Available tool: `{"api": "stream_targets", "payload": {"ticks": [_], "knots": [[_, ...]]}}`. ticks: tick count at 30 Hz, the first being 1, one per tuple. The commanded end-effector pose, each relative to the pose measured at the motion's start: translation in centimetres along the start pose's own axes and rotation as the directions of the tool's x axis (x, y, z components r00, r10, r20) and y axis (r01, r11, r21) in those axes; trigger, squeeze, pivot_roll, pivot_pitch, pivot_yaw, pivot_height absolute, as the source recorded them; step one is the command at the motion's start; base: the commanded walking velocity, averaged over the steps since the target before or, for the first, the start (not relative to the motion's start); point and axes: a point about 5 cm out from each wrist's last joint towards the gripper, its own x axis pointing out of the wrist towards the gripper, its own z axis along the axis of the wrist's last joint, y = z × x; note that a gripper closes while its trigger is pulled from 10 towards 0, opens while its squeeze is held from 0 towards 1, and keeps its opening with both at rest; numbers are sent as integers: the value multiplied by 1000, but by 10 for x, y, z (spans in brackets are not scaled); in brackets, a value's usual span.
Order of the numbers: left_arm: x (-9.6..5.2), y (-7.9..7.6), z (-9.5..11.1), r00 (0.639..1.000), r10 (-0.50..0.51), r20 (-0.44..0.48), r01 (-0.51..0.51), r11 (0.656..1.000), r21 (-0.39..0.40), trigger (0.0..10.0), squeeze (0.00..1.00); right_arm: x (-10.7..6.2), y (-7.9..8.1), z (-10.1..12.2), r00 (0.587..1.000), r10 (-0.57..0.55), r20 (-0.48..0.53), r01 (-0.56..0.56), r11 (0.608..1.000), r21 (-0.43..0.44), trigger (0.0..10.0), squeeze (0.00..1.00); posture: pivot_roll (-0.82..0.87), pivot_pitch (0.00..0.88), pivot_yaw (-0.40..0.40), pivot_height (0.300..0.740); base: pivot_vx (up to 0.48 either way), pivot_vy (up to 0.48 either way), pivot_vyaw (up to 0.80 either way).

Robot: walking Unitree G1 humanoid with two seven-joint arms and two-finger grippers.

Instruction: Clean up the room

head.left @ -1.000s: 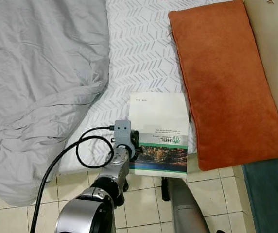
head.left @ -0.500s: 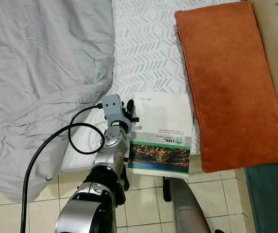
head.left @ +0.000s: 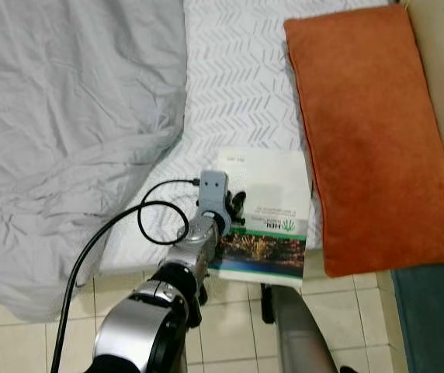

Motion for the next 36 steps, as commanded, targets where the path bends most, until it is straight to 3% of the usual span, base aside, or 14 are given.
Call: {"api": "stream_targets", "payload": {"ticks": [1,5,9,22,27,34,36], "knots": [[-2,-58,-33,983,-144,-110,138,989,-56,10000,0,-8,30,-15,986,139,-94,-130,986,103,10000,0,-492,758,106,740,0,0,0],[-6,-56,-48,973,-148,-179,148,989,-17,10000,0,-9,33,-14,987,133,-95,-123,987,108,10000,0,-511,761,101,740,0,0,0],[-9,-36,-54,975,-47,-216,44,999,-15,10000,0,-11,35,-15,986,133,-101,-122,986,114,10000,0,-501,767,110,740,0,0,0],[-21,2,-68,971,120,-208,-152,978,-144,10000,0,-8,26,-17,987,125,-101,-116,989,92,10000,0,-452,761,123,740,0,0,0],[-26,12,-74,968,143,-205,-168,980,-108,10000,0,-7,25,-18,986,133,-97,-124,988,89,10000,0,-442,760,117,740,0,0,0],[-22,11,-64,975,140,-174,-164,977,-135,10000,0,-7,23,-19,985,138,-100,-129,988,84,10000,0,-437,754,115,740,0,0,0],[-17,-4,-62,980,105,-169,-135,975,-175,10000,0,-6,22,-18,985,141,-98,-133,988,79,10000,0,-448,755,107,740,0,0,0]]}}
